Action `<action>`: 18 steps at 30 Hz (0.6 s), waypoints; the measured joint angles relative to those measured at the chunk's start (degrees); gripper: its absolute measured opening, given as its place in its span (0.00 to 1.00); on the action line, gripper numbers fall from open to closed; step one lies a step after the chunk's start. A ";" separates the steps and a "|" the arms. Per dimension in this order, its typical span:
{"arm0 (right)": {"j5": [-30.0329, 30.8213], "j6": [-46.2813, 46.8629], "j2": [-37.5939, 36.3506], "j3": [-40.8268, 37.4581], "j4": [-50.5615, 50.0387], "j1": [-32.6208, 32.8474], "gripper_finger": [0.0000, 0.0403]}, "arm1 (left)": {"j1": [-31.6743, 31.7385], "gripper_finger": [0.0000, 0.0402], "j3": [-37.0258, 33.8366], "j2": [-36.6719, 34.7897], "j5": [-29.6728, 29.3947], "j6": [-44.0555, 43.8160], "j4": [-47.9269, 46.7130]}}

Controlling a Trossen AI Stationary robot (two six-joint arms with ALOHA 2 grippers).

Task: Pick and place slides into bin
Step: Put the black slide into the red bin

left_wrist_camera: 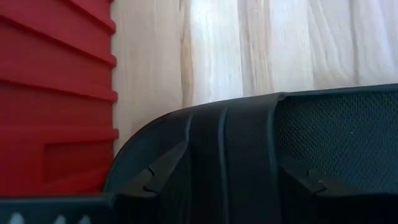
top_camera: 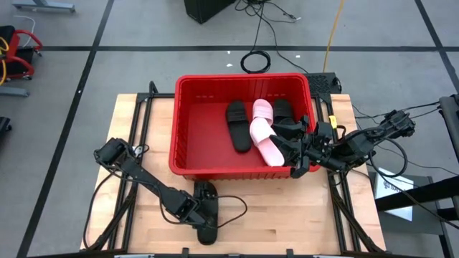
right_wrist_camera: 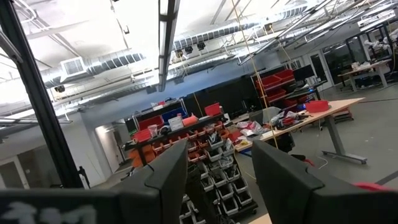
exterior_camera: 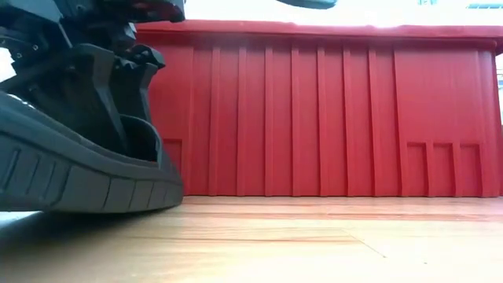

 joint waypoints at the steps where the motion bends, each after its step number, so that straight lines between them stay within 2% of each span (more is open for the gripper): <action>1: 0.00 0.00 0.00 0.00 0.00 0.00 0.42 | 0.00 0.45 -0.02 0.01 -0.11 0.00 -0.12; 5: 0.00 0.16 0.00 0.00 0.02 0.00 0.42 | 0.00 0.34 -0.02 0.06 -0.64 -0.13 -0.50; 13: 0.00 0.98 0.00 0.00 0.02 0.00 0.42 | -0.26 0.03 -0.29 -1.16 -0.94 1.02 -1.09; 18: -0.01 0.36 0.00 0.00 0.02 0.00 0.42 | -0.27 0.03 -0.42 -4.77 1.72 3.63 0.46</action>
